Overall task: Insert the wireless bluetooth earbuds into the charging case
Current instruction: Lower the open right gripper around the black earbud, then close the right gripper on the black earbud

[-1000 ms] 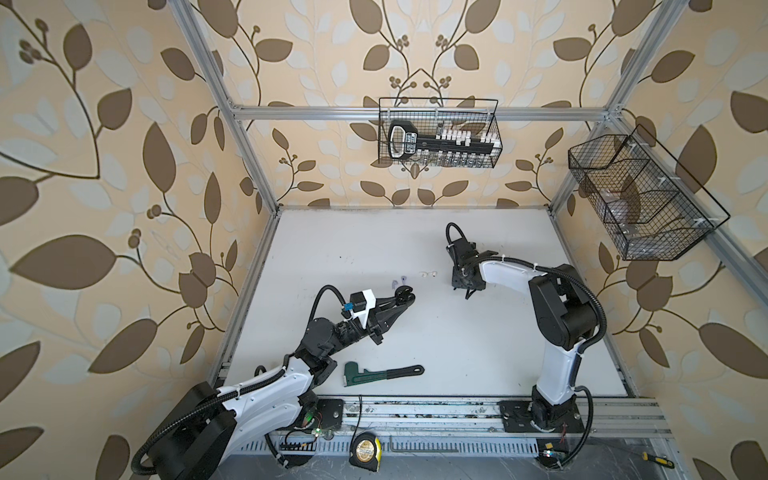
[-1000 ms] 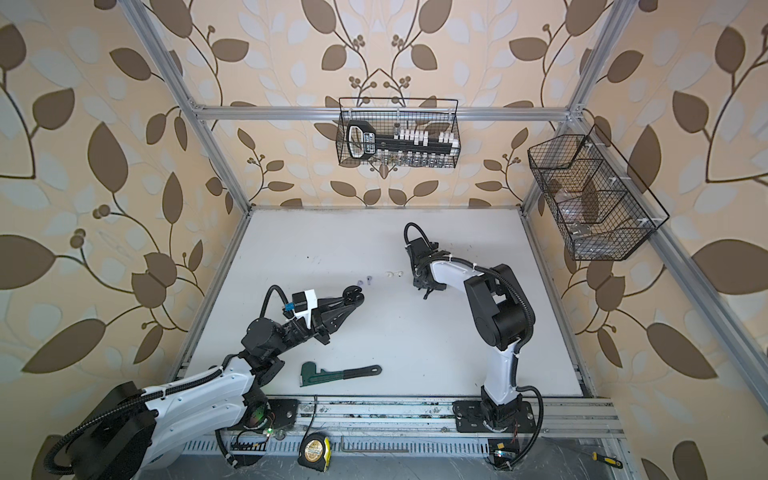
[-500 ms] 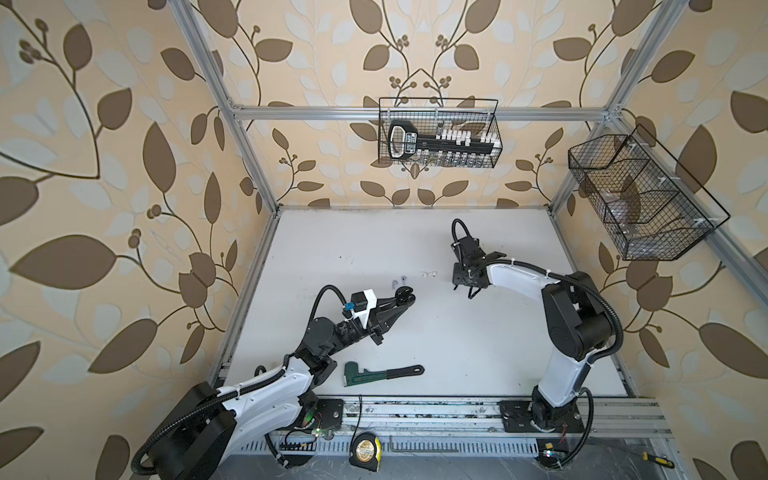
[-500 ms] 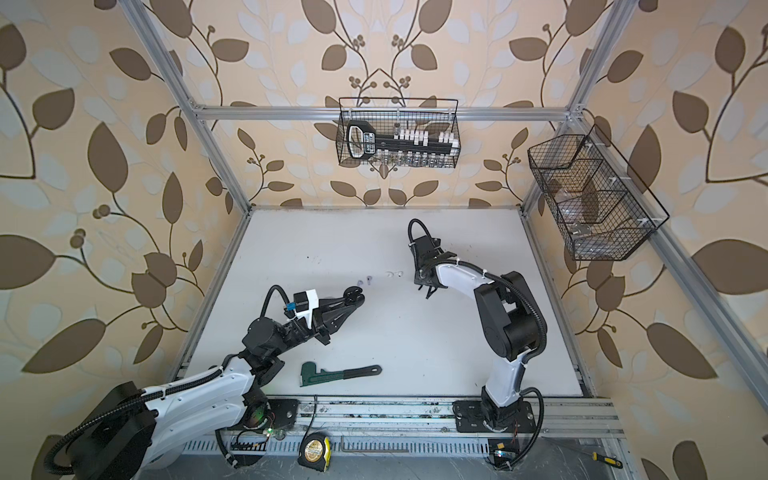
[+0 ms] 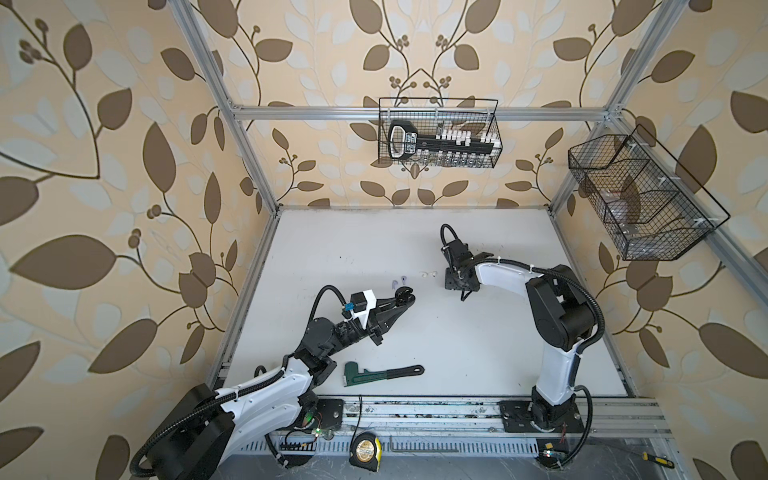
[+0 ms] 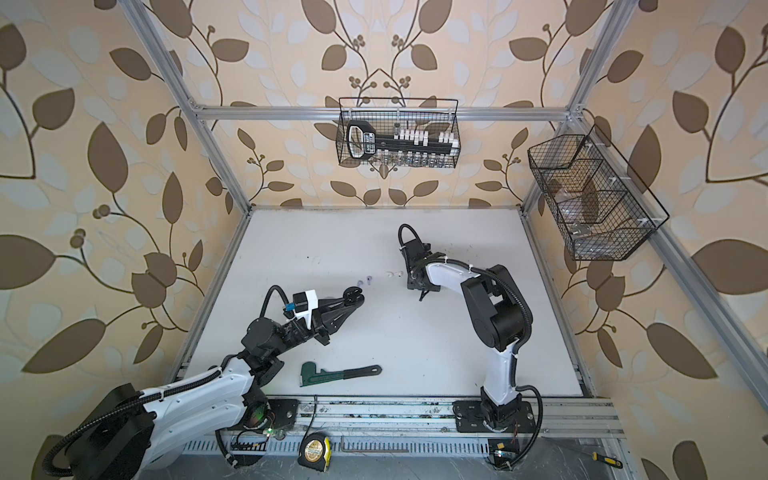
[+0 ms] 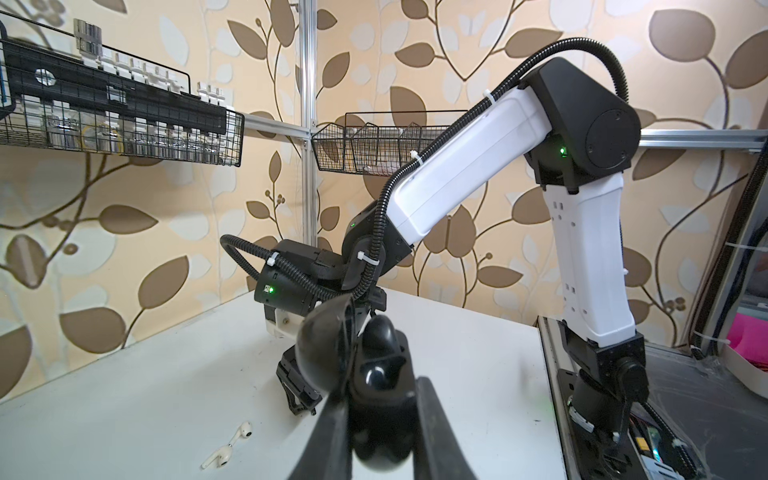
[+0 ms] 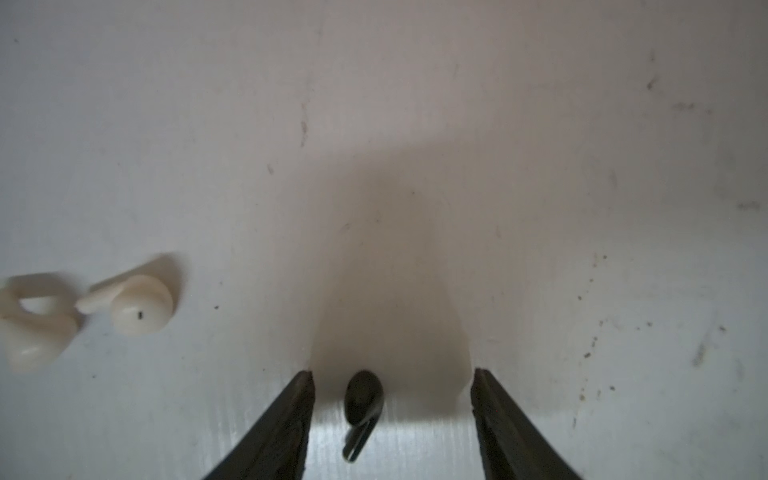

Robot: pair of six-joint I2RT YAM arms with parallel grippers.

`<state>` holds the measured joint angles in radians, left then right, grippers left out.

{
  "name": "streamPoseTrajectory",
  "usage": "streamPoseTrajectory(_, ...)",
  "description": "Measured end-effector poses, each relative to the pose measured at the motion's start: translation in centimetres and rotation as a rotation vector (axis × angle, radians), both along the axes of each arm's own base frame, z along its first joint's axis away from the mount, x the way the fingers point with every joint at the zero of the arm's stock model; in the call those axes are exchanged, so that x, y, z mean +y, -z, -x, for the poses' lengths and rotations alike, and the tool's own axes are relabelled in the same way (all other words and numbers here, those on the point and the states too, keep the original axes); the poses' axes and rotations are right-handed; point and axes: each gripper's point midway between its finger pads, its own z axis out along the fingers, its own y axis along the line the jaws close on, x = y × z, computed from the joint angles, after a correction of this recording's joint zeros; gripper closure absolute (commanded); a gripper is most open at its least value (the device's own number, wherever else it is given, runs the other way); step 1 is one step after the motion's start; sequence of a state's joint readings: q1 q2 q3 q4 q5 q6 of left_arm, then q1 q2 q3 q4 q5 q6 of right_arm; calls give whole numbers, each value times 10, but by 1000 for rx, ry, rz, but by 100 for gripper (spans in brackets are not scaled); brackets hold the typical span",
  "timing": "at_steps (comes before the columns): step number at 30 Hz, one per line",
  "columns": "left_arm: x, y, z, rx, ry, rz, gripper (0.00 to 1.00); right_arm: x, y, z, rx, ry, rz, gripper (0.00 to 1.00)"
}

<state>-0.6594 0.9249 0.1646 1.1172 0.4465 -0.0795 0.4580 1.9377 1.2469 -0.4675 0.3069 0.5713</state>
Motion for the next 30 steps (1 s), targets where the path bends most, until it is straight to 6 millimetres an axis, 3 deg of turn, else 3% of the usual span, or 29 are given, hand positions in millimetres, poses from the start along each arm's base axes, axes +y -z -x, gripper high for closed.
streamPoseTrajectory(22,0,1,0,1,0,-2,100,-12,3,30,40,24,-22,49)
streamPoseTrajectory(30,0,1,0,1,0,-2,100,-2,-1,26,27,4,-81,49)
